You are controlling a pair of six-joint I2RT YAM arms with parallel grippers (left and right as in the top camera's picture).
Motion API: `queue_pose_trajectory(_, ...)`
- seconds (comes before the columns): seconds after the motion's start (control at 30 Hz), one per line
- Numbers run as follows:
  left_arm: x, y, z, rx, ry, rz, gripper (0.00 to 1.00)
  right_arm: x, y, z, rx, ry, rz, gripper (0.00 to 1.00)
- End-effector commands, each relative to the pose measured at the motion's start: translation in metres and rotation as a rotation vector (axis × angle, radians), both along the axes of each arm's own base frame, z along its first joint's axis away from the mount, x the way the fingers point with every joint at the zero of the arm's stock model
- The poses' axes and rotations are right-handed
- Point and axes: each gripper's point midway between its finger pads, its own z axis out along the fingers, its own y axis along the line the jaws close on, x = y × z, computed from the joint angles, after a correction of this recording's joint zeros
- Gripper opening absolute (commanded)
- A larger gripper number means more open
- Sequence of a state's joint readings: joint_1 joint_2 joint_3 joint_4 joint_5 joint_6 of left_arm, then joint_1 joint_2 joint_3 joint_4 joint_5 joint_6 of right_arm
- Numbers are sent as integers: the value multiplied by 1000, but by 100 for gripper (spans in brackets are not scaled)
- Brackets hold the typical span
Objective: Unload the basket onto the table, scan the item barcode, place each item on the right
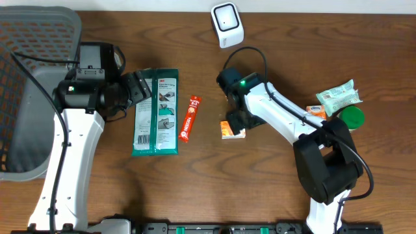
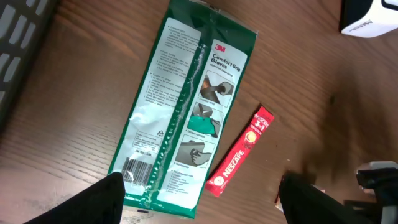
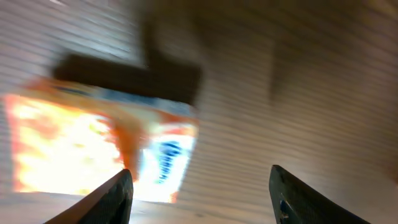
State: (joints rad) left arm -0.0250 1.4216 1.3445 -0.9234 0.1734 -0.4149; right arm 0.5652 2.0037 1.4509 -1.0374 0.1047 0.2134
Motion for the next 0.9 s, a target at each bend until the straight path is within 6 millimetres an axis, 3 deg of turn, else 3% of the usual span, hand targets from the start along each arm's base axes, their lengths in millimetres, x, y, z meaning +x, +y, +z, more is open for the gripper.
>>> queue_pose_trajectory(0.0, 1, 2, 4, 9, -9, 0, 80, 2, 18, 3, 94, 13, -27, 66)
queue_pose_trajectory(0.13, 1, 2, 4, 8, -9, 0, 80, 4, 22, 8, 117, 12, 1, 62)
queue_pose_trajectory(0.33, 1, 2, 4, 8, -9, 0, 80, -17, 63, 34, 327, 87, 286, 55)
queue_pose_trajectory(0.4, 1, 2, 4, 9, -9, 0, 80, -24, 56, 36, 272, 91, 344, 55)
queue_pose_trajectory(0.53, 1, 2, 4, 9, -9, 0, 80, -23, 22, 32, 57, 74, 305, 55)
queue_pose_trajectory(0.6, 1, 2, 4, 9, -9, 0, 80, -26, 19, 31, 39, 85, 305, 51)
queue_pose_trajectory(0.7, 1, 2, 4, 8, -9, 0, 80, -34, 31, 31, 108, 116, 310, 3)
queue_pose_trajectory(0.87, 1, 2, 4, 8, -9, 0, 80, -60, 63, 33, 267, 200, 433, 1)
